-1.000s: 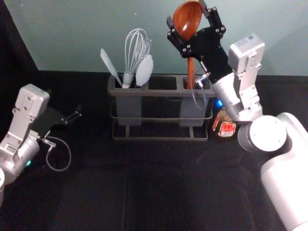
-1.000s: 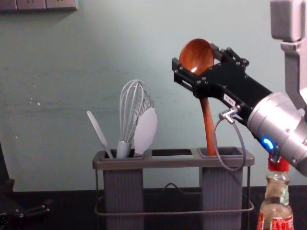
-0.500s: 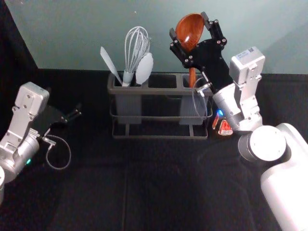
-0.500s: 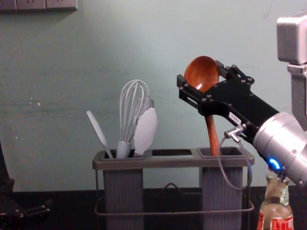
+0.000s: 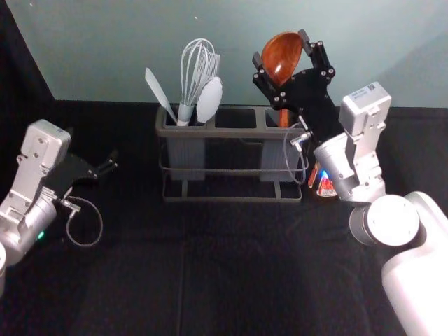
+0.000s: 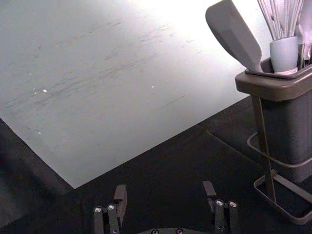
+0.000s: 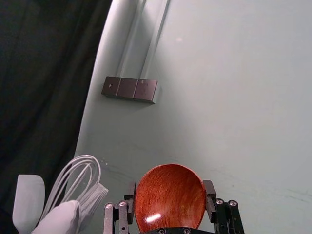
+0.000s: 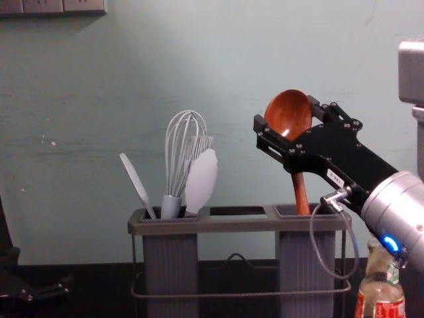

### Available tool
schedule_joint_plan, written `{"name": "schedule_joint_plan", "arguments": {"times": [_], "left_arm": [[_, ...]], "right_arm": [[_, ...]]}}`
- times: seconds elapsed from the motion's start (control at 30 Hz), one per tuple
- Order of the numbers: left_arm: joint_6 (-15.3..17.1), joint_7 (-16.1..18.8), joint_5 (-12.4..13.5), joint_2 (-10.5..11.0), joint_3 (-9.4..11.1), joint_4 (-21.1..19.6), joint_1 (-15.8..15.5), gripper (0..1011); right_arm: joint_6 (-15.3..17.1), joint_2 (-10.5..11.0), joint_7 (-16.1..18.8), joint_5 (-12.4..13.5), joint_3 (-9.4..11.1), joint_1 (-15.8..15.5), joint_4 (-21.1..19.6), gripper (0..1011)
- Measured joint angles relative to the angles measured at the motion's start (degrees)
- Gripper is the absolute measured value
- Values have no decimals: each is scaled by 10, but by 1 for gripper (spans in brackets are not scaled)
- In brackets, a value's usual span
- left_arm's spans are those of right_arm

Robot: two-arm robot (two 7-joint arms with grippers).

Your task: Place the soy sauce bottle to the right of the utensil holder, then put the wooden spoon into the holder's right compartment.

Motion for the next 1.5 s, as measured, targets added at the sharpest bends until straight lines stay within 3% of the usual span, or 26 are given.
{"name": "schedule_joint_plan", "arguments": {"times": [0.87, 1.5], "left_arm": [[0, 0, 0, 0, 0, 0, 0, 1011], [0, 0, 0, 0, 0, 0, 0, 1011]], "right_arm": [[-11, -2, 4, 3, 10, -27, -1, 838], [-14, -6, 7, 2, 9, -28, 2, 838]]}}
